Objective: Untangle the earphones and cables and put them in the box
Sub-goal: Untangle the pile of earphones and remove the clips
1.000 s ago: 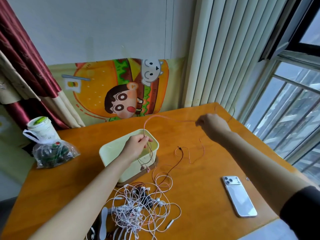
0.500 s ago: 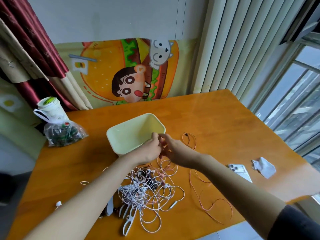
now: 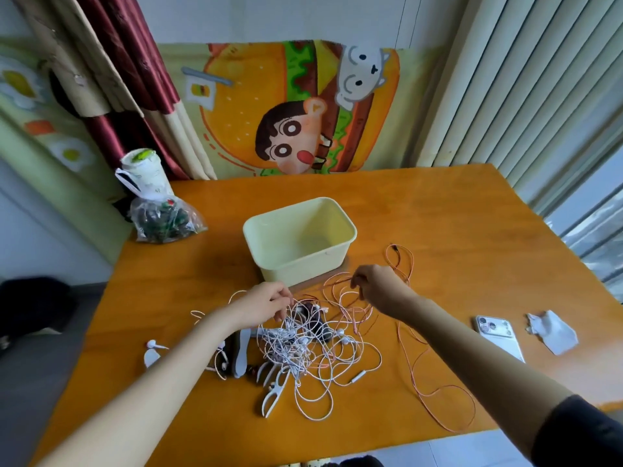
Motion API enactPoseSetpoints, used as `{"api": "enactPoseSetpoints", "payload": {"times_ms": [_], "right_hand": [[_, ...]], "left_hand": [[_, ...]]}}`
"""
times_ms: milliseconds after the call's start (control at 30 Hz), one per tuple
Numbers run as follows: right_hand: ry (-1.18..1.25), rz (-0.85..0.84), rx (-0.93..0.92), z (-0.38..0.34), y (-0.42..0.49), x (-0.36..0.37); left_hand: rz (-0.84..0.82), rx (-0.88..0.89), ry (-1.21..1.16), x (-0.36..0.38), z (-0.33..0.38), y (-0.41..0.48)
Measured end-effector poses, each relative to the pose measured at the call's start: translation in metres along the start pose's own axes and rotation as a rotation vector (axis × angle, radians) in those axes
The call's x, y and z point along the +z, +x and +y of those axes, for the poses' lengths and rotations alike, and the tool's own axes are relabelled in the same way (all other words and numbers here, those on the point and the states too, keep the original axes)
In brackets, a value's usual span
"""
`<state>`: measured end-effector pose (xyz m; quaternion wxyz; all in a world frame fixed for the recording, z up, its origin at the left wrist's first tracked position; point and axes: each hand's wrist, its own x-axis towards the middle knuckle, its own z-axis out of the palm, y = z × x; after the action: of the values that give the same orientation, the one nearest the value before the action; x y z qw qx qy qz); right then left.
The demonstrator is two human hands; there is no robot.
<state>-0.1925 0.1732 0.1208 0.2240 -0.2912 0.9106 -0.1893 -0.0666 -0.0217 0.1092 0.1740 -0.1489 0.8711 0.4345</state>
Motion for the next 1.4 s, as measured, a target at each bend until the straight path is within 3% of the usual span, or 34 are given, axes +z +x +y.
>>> {"api": "enactPoseSetpoints", "payload": {"times_ms": [133, 300, 533, 933, 1100, 1233, 1400], "right_hand": [[-0.219, -0.195, -0.105, -0.013, -0.008, 0.017], [0.071, -0.241, -0.308, -0.053, -0.018, 0.046], [0.413, -0.444, -0.139, -0.069, -0.018, 0.065], [0.131, -0.356, -0.186, -0.072, -0.012, 0.091], [0.189, -0.315, -0.076, -0.063, -0.008, 0.090], [0.261, -0.321, -0.029, -0.059, -0.008, 0.088], [0.239, -0.359, -0.031, -0.058, -0.008, 0.085]], "left_hand": [[0.007, 0.020, -0.002, 0.008, -0.005, -0.005], [0.075, 0.128, 0.058, 0.020, 0.000, -0.009], [0.224, 0.119, 0.043, 0.024, -0.024, -0.017], [0.233, 0.076, -0.086, 0.034, -0.059, -0.032], [0.412, -0.142, 0.038, 0.051, -0.107, -0.034], [0.332, -0.381, 0.117, 0.074, -0.131, -0.028], [0.366, -0.498, 0.233, 0.087, -0.137, -0.017]]}}
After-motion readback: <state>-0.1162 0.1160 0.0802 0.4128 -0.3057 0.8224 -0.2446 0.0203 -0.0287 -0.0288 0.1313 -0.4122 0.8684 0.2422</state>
